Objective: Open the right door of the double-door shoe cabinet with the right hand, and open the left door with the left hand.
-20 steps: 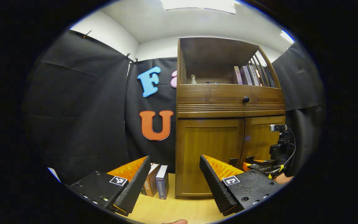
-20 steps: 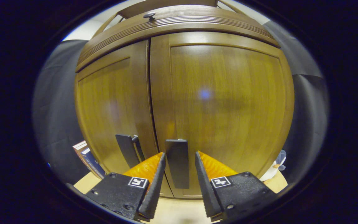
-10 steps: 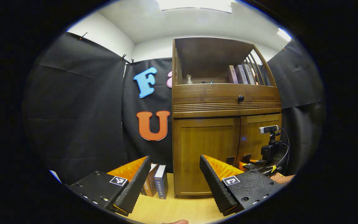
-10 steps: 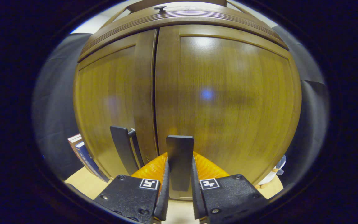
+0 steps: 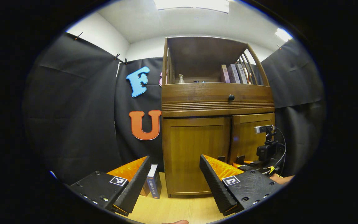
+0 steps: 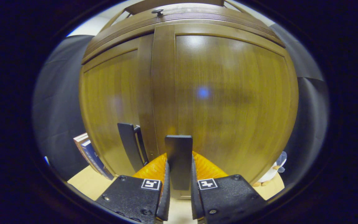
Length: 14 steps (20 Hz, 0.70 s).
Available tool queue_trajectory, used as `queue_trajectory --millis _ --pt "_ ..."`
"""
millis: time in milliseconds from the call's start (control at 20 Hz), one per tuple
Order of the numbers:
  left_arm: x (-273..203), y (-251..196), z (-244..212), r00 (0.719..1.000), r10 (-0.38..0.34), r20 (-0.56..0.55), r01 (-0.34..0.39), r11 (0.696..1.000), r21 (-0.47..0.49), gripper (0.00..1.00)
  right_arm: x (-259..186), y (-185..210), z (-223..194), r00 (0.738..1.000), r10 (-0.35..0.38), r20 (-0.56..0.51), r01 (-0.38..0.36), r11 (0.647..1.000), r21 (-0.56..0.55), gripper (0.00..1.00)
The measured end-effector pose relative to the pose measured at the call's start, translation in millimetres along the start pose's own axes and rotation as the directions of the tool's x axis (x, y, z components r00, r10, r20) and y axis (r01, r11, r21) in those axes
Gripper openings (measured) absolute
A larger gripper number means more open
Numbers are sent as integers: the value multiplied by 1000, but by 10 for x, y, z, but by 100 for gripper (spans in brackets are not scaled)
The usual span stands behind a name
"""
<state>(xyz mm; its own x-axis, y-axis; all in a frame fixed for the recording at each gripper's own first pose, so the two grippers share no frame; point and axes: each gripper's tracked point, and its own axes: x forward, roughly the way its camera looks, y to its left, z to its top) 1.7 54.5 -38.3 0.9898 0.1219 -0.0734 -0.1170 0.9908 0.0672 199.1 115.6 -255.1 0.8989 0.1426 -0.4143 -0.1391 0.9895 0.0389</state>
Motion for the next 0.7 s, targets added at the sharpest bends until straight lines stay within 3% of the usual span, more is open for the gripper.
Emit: queue_trajectory --millis 100,150,700 --pt "-4 -23 -3 1000 -4 2 4 1000 6 100 -10 -3 17 1000 2 13 -2 1000 -6 30" --pt "5 -44 -9 1000 -6 1 6 1000 6 95 -19 -3 19 1000 5 15 -5 1000 -3 29" --pt "-51 -320 -67 998 -70 -9 69 998 -2 95 -50 11 70 999 35 29 -35 999 11 25"
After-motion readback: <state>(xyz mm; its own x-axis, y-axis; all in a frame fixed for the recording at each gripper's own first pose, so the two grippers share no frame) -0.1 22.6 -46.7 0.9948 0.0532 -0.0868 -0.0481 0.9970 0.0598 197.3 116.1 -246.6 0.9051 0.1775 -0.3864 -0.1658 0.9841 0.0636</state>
